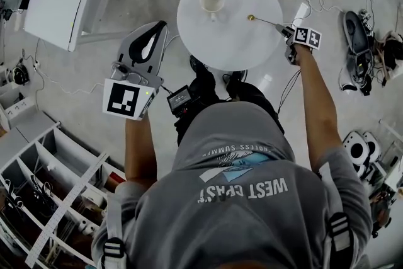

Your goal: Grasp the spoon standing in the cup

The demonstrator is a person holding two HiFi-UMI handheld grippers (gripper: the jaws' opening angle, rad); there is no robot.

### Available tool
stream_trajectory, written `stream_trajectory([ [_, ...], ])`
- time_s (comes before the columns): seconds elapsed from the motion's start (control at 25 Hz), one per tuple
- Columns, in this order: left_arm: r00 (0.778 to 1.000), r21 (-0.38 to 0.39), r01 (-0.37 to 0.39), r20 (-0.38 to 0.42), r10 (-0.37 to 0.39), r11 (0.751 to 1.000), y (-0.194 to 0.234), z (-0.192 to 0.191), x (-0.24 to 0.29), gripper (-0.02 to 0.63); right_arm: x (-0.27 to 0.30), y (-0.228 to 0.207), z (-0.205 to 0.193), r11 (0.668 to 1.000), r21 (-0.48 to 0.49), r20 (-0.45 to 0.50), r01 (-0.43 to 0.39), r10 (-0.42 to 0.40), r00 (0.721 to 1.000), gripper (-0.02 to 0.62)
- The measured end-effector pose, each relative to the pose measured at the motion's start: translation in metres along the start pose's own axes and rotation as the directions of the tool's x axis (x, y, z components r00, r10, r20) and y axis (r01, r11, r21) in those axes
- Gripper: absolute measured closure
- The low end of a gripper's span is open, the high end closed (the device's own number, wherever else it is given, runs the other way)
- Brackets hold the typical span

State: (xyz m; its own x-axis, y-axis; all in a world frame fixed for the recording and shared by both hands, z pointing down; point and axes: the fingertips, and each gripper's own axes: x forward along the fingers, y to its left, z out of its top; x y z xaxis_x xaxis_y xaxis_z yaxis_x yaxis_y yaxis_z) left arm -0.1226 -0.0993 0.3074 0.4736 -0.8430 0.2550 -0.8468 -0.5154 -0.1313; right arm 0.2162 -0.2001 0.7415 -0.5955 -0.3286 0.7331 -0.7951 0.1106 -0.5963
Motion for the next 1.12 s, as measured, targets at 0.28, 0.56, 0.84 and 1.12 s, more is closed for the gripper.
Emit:
stream_trajectory([
  [0.28,1.000,0.012,-0.010,-0.012,0.010,1.000,0.009,0.002,-0.010,0.597,0.015,0.002,-0.002,1.000,0.028,0.002,0.007,-0.007,1.000,0.339],
  [0.56,1.000,0.042,-0.022,0.013,0.021,0.999,0.015,0.013,-0.019,0.597,-0.016,0.056,0.043,0.997,-0.020,0.168,-0.070,0.072,0.983,0.342],
  [0.84,0.998,0.062,-0.026,0.054,0.023,0.998,0.009,0.023,-0.020,0.597,-0.115,0.161,0.109,0.947,-0.264,0.376,-0.180,0.273,0.885,0.571],
  [1.12,0.995,0.059,-0.034,0.092,0.029,0.998,-0.002,0.032,-0.020,0.597,-0.227,0.289,0.135,0.781,-0.615,0.440,-0.108,0.454,0.775,0.592],
])
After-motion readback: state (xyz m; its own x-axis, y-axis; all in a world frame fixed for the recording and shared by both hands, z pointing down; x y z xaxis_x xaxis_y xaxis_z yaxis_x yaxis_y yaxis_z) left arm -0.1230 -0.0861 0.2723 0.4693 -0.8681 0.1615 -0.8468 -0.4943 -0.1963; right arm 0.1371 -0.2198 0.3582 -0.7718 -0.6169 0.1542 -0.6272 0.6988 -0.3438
